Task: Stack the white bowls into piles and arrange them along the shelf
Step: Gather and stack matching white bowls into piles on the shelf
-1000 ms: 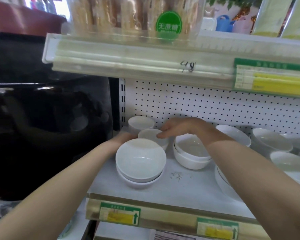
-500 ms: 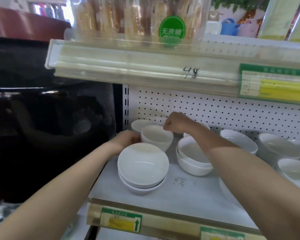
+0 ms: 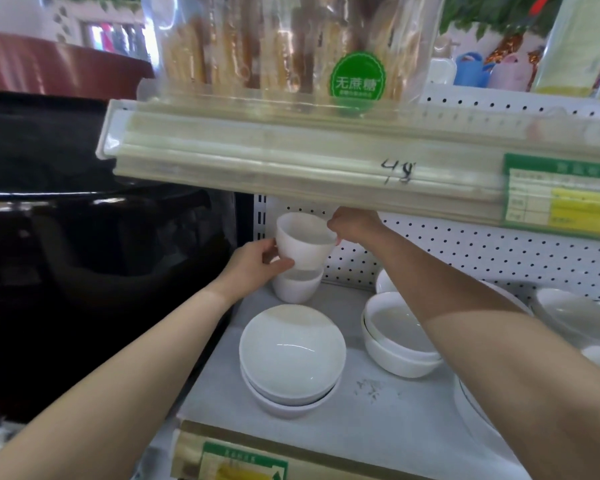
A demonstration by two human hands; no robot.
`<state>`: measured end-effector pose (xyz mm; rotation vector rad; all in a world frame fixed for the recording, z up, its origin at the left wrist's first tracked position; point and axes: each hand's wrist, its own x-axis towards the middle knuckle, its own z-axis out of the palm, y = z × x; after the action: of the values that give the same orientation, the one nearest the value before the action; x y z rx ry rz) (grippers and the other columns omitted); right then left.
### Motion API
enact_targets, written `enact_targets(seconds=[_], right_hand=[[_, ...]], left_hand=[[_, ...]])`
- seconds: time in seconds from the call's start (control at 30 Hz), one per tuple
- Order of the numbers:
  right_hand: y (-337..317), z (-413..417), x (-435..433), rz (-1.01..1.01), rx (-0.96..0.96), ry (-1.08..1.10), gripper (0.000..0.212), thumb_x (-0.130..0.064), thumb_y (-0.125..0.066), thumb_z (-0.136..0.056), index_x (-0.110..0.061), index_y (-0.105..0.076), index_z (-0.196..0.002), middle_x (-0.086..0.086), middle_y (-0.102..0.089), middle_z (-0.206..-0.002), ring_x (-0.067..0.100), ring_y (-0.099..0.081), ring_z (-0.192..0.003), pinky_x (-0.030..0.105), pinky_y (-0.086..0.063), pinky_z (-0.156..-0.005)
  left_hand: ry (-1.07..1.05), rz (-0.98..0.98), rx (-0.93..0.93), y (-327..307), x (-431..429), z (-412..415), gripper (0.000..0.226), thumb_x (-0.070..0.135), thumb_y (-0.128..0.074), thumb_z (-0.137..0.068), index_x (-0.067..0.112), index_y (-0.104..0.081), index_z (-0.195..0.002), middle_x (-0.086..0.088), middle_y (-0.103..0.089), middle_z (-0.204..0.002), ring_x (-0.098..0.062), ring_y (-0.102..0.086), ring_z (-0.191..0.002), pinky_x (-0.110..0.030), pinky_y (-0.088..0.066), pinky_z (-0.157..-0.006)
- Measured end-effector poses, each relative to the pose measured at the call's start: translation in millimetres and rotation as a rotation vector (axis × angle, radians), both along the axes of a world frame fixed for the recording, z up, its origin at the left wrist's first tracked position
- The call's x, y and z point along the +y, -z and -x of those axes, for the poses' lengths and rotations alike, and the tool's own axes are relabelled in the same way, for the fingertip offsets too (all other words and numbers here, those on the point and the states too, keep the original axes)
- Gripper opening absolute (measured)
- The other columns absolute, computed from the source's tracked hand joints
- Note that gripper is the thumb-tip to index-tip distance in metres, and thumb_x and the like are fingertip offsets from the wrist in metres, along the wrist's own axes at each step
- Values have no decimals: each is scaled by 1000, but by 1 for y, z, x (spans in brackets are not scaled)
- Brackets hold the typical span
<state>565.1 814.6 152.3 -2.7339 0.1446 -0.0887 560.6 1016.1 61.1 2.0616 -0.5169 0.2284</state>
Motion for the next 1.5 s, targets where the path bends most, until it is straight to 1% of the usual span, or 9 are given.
enact_targets(seconds=[0.1, 0.3, 0.37, 0.47, 0.7, 1.0, 1.27, 1.37, 1.5], right_hand=[[7, -4, 7, -22, 8, 16, 39, -13, -34, -100, -17, -45, -62, -3, -43, -58, 11, -37, -50, 19, -25, -39], [30, -19, 12, -120, -26, 78, 34, -8, -40, -92, -17, -51, -61, -3, -59, -65, 9, -49, -55, 19, -32, -46], [34, -20, 15, -104, 19, 103, 37, -11, -41, -92, -17, -56, -58, 3, -69, -83, 20, -63, -81, 23, -48, -71], [41, -20, 15, -80, 1, 147, 35, -9, -41, -89, -15, -60, -60, 3, -72, -79, 28, -62, -99, 38, -45, -101], [55, -26, 11, -63, -11, 155, 25, 1, -48, -77, -11, -63, -61, 2, -66, -64, 26, -64, -83, 38, -53, -90], [61, -29, 4, -71, -47, 131, 29, -5, -48, -74, -8, -76, -80, 4, -71, -75, 26, -64, -81, 37, -54, -88], [47, -14, -29, 138, -186, -1, 30, -26, -39, -94, -25, -63, -76, 2, -61, -81, 32, -58, -93, 34, -42, -72], [35, 10, -46, 197, -237, -38, 30, -26, -40, -97, -33, -68, -89, -1, -64, -93, 30, -53, -107, 37, -47, -83], [26, 41, -68, 262, -284, -30, 31, -25, -40, -99, -35, -68, -93, 0, -67, -97, 30, -51, -111, 37, -43, -85]], left_hand=[[-81, -118, -50, 7, -6, -8, 22, 26, -68, -89, 12, -62, -105, -5, -67, -98, -17, -60, -87, -26, -40, -67], [-136, -160, 78, 25, -14, -11, 49, 30, -67, -89, 8, -52, -131, -9, -62, -123, -23, -60, -108, -30, -46, -85], [-122, -173, 93, 28, -15, -9, 41, 27, -65, -91, 9, -56, -126, -6, -64, -121, -19, -59, -105, -27, -43, -83], [-117, -181, 112, 34, -17, -9, 38, 26, -63, -92, 12, -57, -126, -1, -64, -117, -14, -55, -102, -23, -39, -82], [-142, -183, 119, 38, -17, -11, 41, 31, -66, -89, 15, -57, -126, -2, -65, -118, -20, -60, -108, -27, -43, -84], [-126, -161, 119, 38, -16, -9, 39, 30, -67, -89, 16, -57, -124, -1, -66, -115, -16, -59, -103, -29, -46, -87], [-143, -248, 64, 19, -10, 1, 38, 26, -69, -88, 13, -56, -121, -1, -62, -106, -19, -59, -96, -29, -45, -81], [-195, -235, -58, 7, -7, 9, 27, 24, -70, -86, 16, -60, -110, -4, -64, -100, -22, -60, -91, -32, -48, -77], [-166, -150, -116, -13, -14, 28, 38, 21, -67, -90, 13, -60, -127, -2, -61, -113, -16, -60, -97, -30, -47, -92]])
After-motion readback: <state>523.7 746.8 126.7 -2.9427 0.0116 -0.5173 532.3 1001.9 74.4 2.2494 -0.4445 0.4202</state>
